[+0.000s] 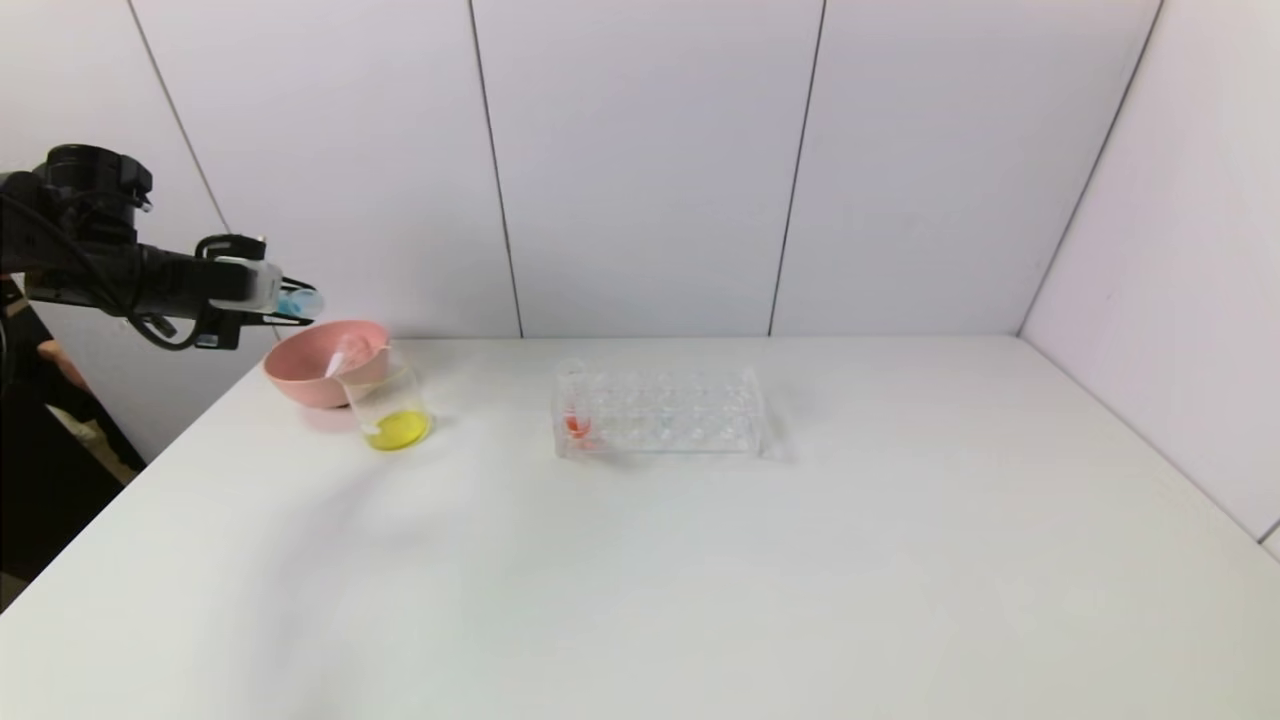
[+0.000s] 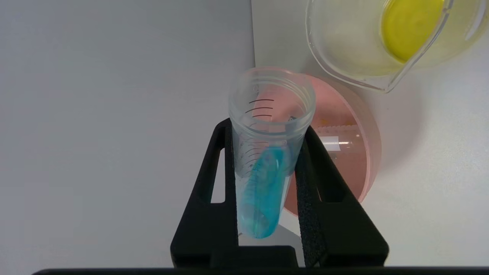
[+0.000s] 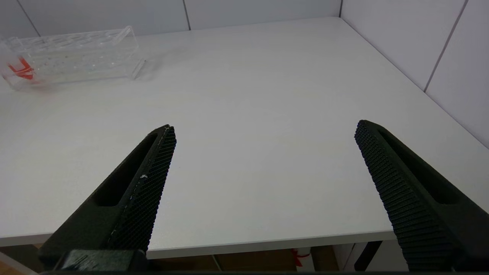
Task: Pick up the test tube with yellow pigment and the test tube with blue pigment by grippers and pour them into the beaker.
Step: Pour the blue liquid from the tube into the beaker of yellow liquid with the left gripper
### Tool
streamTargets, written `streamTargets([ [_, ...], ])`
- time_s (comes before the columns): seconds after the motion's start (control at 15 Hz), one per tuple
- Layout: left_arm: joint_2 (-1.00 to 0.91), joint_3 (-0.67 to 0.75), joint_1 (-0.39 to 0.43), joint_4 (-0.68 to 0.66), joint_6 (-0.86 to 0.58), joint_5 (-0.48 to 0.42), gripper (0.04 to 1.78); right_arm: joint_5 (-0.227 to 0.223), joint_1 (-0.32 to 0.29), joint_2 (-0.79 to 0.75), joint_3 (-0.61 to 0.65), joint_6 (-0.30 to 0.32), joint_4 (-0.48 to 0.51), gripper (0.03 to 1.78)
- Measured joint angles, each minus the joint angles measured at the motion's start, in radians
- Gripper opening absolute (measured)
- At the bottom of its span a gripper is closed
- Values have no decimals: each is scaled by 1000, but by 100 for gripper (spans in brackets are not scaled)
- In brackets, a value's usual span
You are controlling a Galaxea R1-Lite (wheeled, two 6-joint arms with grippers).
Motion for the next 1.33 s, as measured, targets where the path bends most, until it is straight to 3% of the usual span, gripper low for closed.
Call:
streamTargets([
  [0.87, 18, 0, -29, -32, 12, 39, 45, 0, 0, 0, 0, -1, 1, 171],
  [1.33, 24, 1, -45, -35, 43, 104, 45, 0, 0, 0, 0, 0, 0, 171],
])
